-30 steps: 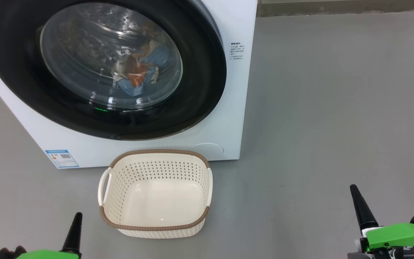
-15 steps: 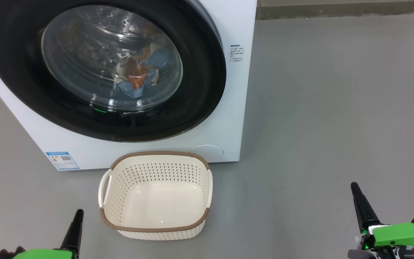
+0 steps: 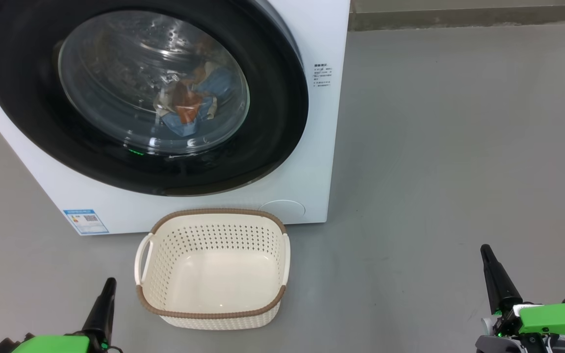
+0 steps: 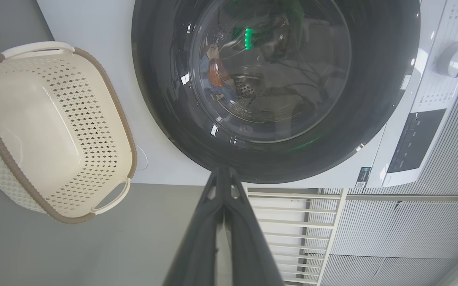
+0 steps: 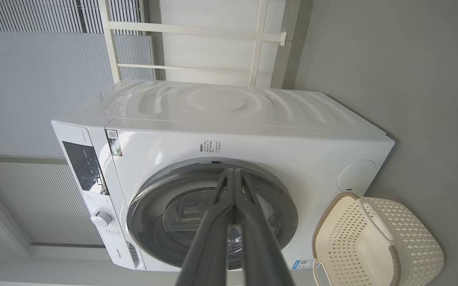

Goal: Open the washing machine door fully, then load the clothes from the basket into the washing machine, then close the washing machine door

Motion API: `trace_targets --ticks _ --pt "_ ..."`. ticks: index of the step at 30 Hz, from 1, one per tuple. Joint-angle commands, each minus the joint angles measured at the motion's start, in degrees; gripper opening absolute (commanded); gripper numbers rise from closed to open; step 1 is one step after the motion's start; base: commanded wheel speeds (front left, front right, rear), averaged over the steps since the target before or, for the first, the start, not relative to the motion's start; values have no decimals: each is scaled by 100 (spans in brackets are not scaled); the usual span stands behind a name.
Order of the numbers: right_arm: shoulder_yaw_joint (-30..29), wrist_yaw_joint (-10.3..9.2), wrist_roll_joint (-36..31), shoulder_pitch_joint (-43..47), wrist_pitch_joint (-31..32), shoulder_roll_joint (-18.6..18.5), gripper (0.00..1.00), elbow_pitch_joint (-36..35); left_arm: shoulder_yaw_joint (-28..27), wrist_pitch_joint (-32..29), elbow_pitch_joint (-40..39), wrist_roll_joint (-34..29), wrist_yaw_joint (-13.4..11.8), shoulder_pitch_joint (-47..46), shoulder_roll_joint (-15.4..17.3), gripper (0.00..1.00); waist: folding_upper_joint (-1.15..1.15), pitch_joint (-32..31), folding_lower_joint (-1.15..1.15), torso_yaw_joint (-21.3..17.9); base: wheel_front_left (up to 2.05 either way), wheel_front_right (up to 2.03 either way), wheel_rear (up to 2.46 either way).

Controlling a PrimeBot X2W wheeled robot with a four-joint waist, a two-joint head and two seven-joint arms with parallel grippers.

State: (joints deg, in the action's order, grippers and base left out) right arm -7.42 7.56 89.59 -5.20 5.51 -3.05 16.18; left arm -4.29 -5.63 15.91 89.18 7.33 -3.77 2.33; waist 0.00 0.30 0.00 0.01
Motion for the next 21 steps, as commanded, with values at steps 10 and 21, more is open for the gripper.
trace_targets --ticks 10,21 --pt "86 -8 255 -99 101 17 0 -215 -228 -89 -188 294 15 -243 54 0 0 -12 0 -1 0 0 0" --pt "87 -8 255 -99 100 17 0 -215 -227 -89 -188 295 15 -242 54 0 0 -12 0 -1 0 0 0"
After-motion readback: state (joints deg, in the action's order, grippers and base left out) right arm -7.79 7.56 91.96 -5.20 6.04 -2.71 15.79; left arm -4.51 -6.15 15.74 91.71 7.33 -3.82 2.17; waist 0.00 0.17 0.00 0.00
